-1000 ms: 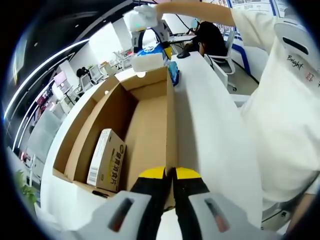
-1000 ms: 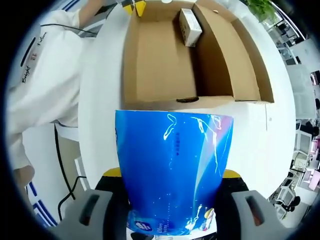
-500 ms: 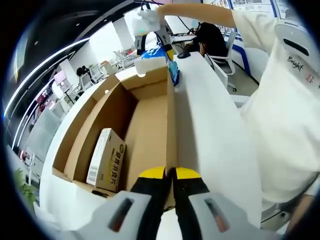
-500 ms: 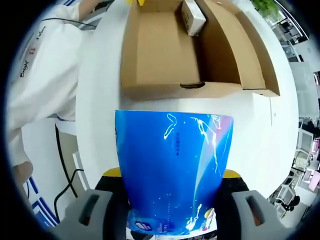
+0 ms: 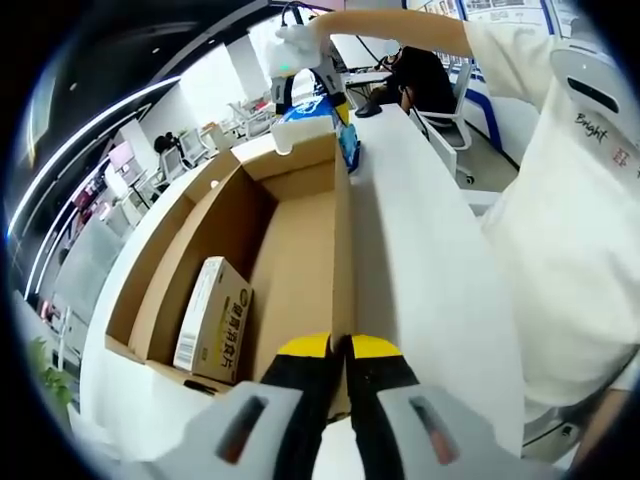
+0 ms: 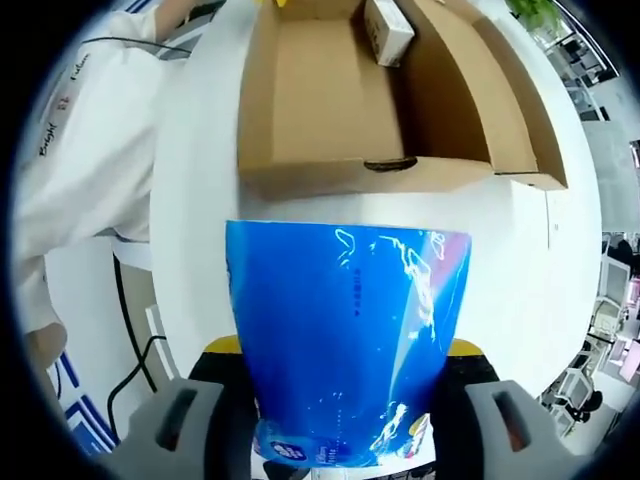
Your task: Operate the shoe box by opening the lid, removing the specified soft item, and placing it in the target area until the item is outside and the box remains undamaged.
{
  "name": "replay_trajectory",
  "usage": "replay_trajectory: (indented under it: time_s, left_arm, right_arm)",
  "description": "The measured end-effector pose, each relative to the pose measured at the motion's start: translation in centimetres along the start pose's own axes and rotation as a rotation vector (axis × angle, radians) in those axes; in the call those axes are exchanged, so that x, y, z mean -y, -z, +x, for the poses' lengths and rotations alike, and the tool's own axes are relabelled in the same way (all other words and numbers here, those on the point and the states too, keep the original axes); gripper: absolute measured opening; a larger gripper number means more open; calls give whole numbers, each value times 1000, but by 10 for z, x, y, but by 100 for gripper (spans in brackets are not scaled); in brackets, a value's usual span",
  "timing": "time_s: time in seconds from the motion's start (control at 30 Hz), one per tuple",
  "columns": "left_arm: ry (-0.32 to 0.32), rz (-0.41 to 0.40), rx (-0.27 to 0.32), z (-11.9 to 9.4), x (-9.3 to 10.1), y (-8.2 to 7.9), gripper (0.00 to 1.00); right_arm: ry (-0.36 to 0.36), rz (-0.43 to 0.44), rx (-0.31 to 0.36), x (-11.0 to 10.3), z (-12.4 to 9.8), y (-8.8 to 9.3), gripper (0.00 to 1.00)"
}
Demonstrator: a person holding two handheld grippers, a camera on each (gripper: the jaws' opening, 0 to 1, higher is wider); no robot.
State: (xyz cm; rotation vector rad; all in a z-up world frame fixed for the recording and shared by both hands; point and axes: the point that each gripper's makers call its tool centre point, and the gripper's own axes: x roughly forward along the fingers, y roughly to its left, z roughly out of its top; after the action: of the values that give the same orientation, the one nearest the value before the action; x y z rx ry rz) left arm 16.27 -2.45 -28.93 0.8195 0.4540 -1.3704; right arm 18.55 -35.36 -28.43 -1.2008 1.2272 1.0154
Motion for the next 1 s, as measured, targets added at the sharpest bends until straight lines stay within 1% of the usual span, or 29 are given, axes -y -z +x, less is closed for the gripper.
replay_trajectory:
  time_s: [0.13,0.37,0.63,1.0]
  left_arm:
    - [-2,1,0,0,0,0,4]
    - [-5,2,6,0,0,-1,5]
    - [-10,4,9,0,0,-2,5]
    - [-8,3,10,1,1,-2,5]
  right_arm:
    - [-2,0,-4,1,2,1,71]
    - [-14,1,10,3,5,2,72]
    - [-8,1,28,2,7,2,73]
    - [-16,1,21,3,10,2,74]
